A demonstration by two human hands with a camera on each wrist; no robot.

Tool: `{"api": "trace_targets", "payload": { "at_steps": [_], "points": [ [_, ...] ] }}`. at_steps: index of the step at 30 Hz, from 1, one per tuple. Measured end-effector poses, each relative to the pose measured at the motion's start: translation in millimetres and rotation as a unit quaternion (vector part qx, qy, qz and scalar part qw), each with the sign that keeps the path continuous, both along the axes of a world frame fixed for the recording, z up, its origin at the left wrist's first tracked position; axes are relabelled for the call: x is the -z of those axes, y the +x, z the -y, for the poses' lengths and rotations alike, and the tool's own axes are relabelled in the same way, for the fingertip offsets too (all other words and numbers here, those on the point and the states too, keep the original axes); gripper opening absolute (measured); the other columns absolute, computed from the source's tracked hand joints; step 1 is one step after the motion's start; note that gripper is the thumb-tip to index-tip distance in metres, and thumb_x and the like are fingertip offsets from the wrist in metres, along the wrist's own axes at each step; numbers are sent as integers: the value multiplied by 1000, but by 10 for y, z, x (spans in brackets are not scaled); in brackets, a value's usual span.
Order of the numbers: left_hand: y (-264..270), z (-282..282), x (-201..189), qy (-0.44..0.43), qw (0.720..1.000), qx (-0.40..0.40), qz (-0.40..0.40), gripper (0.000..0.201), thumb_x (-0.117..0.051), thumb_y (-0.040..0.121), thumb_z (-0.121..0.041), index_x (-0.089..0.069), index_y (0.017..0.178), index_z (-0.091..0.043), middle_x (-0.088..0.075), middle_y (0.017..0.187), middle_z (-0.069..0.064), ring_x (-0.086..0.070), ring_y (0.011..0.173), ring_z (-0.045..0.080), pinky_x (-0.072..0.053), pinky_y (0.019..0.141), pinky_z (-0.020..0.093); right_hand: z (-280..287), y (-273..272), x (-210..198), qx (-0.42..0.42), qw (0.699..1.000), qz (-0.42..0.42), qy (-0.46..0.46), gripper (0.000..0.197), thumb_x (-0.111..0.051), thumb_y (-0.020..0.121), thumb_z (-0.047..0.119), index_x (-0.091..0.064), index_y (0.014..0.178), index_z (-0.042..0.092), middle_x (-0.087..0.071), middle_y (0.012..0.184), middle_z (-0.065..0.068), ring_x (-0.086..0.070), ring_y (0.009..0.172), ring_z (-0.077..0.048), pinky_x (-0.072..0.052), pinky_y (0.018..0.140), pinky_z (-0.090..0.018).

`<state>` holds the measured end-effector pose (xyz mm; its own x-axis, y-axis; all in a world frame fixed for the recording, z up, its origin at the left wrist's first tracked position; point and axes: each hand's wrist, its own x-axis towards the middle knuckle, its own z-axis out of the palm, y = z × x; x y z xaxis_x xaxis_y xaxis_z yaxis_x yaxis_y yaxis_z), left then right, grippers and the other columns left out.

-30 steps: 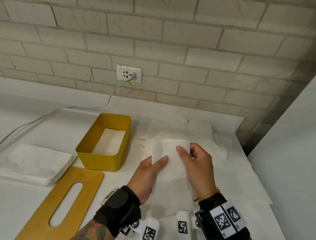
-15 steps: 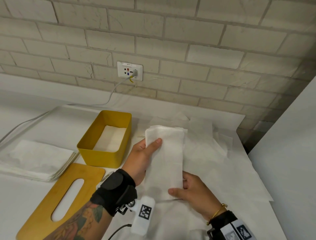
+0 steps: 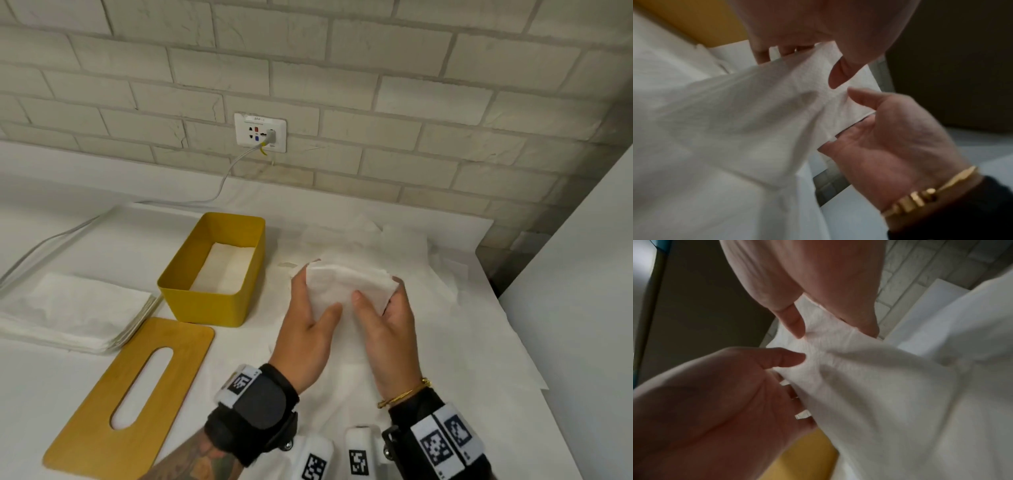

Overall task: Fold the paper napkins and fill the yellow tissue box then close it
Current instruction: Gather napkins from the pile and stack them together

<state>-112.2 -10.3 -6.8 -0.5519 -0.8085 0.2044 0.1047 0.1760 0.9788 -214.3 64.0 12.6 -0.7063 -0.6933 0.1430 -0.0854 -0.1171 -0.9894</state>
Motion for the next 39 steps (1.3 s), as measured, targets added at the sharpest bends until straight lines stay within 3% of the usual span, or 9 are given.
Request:
{"api": "trace_targets", "payload": {
  "at_steps": [3, 9, 15, 19, 23, 30, 33, 35, 39],
  "points": [
    [-6, -8, 60, 3, 999, 13, 46, 63, -52, 88, -11, -32, 143, -35, -54, 135, -15, -55, 126, 4, -48, 107, 30, 36, 43, 84, 0, 999, -6, 46, 36, -63, 96, 12, -56, 126, 31, -71, 116, 7, -68, 108, -13, -54, 99, -49],
    [3, -18, -107, -17, 999, 8, -30, 58, -49, 94, 1, -36, 138, -34, -60, 123, -18, -60, 118, 4, -53, 94, 22, -21, -19, -104, -34, 998, -44, -10, 35, -62, 97, 7, -57, 126, 27, -70, 117, 6, -68, 109, -11, -56, 91, -34],
    [83, 61, 123, -9, 996, 38, 83, 54, -51, 96, 0, -32, 131, -36, -56, 127, -13, -59, 118, 6, -52, 99, 26, 70, -44, 123, -23, 995, -40, 87, 29, -65, 94, 11, -64, 115, 30, -74, 107, 7, -70, 104, -15, -56, 95, -46],
    [263, 163, 70, -4, 994, 57, 91, 59, -56, 99, -4, -28, 140, -36, -58, 126, -20, -61, 116, -1, -53, 100, 29, 237, -95, -93, -20, 998, 59, 14, 27, -66, 93, 10, -67, 118, 21, -76, 112, -1, -71, 107, -24, -55, 95, -49],
    [566, 366, -62, -22, 995, 33, 91, 45, -60, 99, -6, -46, 131, -35, -66, 114, -20, -65, 104, 0, -57, 82, 23, 501, -168, -448, -76, 980, 179, -51, 29, -58, 98, 2, -64, 125, 11, -75, 117, -5, -70, 110, -24, -56, 88, -41],
    [1102, 860, -343, -6, 996, -30, 87, 38, -65, 97, -10, -54, 125, -33, -68, 112, -5, -70, 93, 16, -63, 73, 34, 991, 391, -325, -167, 973, 146, 64, 32, -55, 101, 4, -58, 128, 19, -71, 123, -1, -69, 113, -22, -58, 91, -46],
    [1351, 1114, -345, -36, 988, -90, 117, 28, -66, 97, -22, -61, 122, -33, -69, 102, 0, -68, 87, 18, -60, 74, 30, 1272, 545, -329, -159, 976, 129, 78, 31, -53, 100, -2, -57, 125, 16, -72, 119, -3, -69, 110, -21, -57, 92, -40],
    [1539, 1304, -322, -92, 972, -156, 148, 18, -65, 98, -24, -67, 115, -27, -68, 97, -4, -65, 87, 12, -54, 77, 18, 1460, 566, -343, -161, 975, 102, 114, 31, -54, 99, -3, -56, 125, 14, -70, 119, -5, -68, 109, -22, -57, 91, -38],
    [1830, 1556, -193, -170, 931, -168, 275, 17, -62, 99, -24, -71, 113, -23, -62, 106, -4, -58, 86, 0, -40, 70, 1, 1853, 605, -320, -161, 960, -7, 227, 27, -56, 93, -1, -59, 115, 15, -69, 117, -10, -66, 107, -29, -54, 99, -50]
  ]
}}
